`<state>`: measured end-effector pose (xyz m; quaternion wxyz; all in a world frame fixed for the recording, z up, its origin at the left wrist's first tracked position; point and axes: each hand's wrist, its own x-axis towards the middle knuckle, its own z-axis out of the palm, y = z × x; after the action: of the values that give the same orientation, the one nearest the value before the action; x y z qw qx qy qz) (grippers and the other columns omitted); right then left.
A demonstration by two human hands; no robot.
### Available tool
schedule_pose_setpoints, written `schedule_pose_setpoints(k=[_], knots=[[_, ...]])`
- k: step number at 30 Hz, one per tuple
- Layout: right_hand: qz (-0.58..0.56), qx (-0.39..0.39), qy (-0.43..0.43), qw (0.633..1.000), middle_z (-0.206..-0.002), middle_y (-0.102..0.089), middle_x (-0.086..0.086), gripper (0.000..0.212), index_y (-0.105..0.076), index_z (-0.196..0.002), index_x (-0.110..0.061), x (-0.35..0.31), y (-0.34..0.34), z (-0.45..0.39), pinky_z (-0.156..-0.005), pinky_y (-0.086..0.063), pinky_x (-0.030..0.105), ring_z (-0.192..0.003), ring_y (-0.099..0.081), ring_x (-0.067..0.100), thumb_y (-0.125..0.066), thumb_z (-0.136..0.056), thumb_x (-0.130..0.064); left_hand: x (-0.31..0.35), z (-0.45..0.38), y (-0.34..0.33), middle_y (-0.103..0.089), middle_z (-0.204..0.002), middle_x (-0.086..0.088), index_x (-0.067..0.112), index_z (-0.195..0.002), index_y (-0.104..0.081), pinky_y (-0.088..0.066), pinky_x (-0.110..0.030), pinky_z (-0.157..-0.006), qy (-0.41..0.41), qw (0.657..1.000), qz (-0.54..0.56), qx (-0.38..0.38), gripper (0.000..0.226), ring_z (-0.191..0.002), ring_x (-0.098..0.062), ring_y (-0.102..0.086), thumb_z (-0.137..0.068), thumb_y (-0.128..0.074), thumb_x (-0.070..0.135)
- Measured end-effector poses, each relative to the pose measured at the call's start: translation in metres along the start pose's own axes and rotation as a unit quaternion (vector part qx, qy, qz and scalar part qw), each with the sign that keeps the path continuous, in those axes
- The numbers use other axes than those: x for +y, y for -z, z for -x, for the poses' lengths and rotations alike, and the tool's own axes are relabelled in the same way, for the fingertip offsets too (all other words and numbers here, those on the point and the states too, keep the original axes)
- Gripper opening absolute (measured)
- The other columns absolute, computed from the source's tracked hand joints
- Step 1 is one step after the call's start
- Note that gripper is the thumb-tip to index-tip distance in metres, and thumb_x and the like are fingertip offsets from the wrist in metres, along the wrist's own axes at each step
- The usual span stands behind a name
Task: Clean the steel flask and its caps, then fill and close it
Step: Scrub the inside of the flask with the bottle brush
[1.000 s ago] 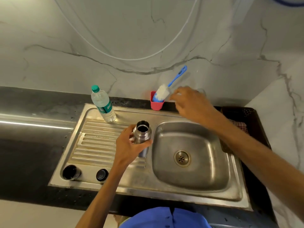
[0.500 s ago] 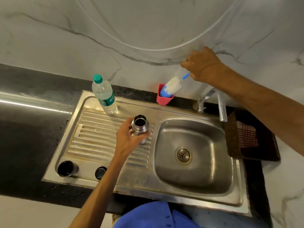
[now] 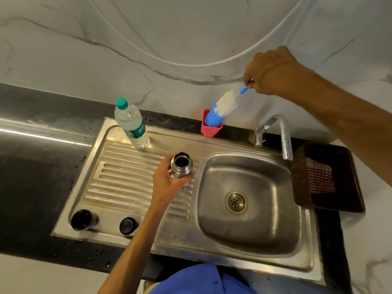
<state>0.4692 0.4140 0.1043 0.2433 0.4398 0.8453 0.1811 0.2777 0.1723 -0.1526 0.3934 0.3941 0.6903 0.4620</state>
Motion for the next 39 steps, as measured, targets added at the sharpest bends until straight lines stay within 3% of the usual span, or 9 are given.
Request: schedule_pose_setpoints(k=[6, 11, 19, 27, 31, 35, 39], knots=[[-0.033, 0.042, -0.017, 0.998, -0.089, -0.042, 0.002, 0.019, -0.074, -0.117, -0.026, 0.021, 0.004, 0.022, -0.087, -0.041, 0.043, -0.079, -0.048, 0.027, -0.062, -0.103, -0.028, -0.001, 0.003, -0.001, -0.074, -0.110, 0.020, 0.031, -0.126, -0.066, -0.057, -0.028, -0.092, 0.005, 1.000, -0.002, 0.000, 0.067, -0.106, -0.005, -0.071, -0.068, -0.098, 0.016], [-0.053, 0.081, -0.026, 0.995, -0.090, -0.045, 0.002, 0.018, -0.076, -0.114, -0.026, 0.033, 0.007, 0.038, -0.078, -0.036, 0.040, -0.076, -0.049, 0.027, -0.063, -0.101, -0.029, -0.001, 0.004, -0.003, -0.073, -0.110, 0.018, 0.026, -0.129, -0.064, -0.052, -0.012, -0.084, 0.004, 1.000, -0.016, -0.006, 0.070, -0.104, 0.000, -0.069, -0.069, -0.097, 0.014], [-0.071, 0.099, -0.034, 0.992, -0.098, -0.063, 0.009, 0.020, -0.077, -0.116, -0.021, 0.041, 0.004, 0.053, -0.076, -0.036, 0.040, -0.073, -0.052, 0.027, -0.065, -0.101, -0.026, 0.002, 0.005, -0.004, -0.071, -0.113, 0.017, 0.032, -0.126, -0.061, -0.046, 0.000, -0.075, 0.005, 0.999, -0.046, -0.011, 0.070, -0.101, 0.012, -0.065, -0.069, -0.097, 0.014], [-0.080, 0.092, -0.055, 0.991, -0.089, -0.051, 0.003, 0.022, -0.076, -0.118, -0.023, 0.044, -0.001, 0.059, -0.076, -0.036, 0.040, -0.071, -0.050, 0.025, -0.062, -0.103, -0.030, 0.000, 0.006, -0.008, -0.069, -0.104, 0.019, 0.029, -0.120, -0.062, -0.045, 0.001, -0.068, 0.019, 0.998, -0.054, -0.014, 0.063, -0.093, 0.019, -0.063, -0.071, -0.096, 0.009], [-0.094, 0.094, -0.065, 0.989, -0.087, -0.049, 0.002, 0.023, -0.076, -0.120, -0.025, 0.049, -0.004, 0.061, -0.077, -0.035, 0.040, -0.073, -0.049, 0.026, -0.061, -0.103, -0.032, -0.003, 0.005, -0.008, -0.070, -0.103, 0.017, 0.025, -0.119, -0.065, -0.046, 0.000, -0.067, 0.024, 0.997, -0.068, -0.015, 0.059, -0.090, 0.017, -0.063, -0.070, -0.096, 0.011], [-0.112, 0.098, -0.069, 0.986, -0.090, -0.050, 0.002, 0.024, -0.076, -0.121, -0.027, 0.051, -0.008, 0.062, -0.078, -0.034, 0.041, -0.075, -0.048, 0.026, -0.060, -0.104, -0.034, -0.005, 0.003, -0.009, -0.072, -0.104, 0.016, 0.026, -0.121, -0.066, -0.047, -0.008, -0.071, 0.031, 0.996, -0.076, -0.016, 0.062, -0.095, 0.001, -0.068, -0.069, -0.098, 0.017], [-0.146, 0.107, -0.073, 0.981, -0.091, -0.050, 0.001, 0.023, -0.077, -0.119, -0.027, 0.052, -0.012, 0.062, -0.080, -0.033, 0.043, -0.078, -0.049, 0.027, -0.061, -0.103, -0.035, -0.006, 0.003, -0.009, -0.073, -0.102, 0.013, 0.026, -0.117, -0.066, -0.048, -0.008, -0.066, 0.037, 0.996, -0.075, -0.017, 0.059, -0.092, -0.004, -0.069, -0.069, -0.097, 0.015]])
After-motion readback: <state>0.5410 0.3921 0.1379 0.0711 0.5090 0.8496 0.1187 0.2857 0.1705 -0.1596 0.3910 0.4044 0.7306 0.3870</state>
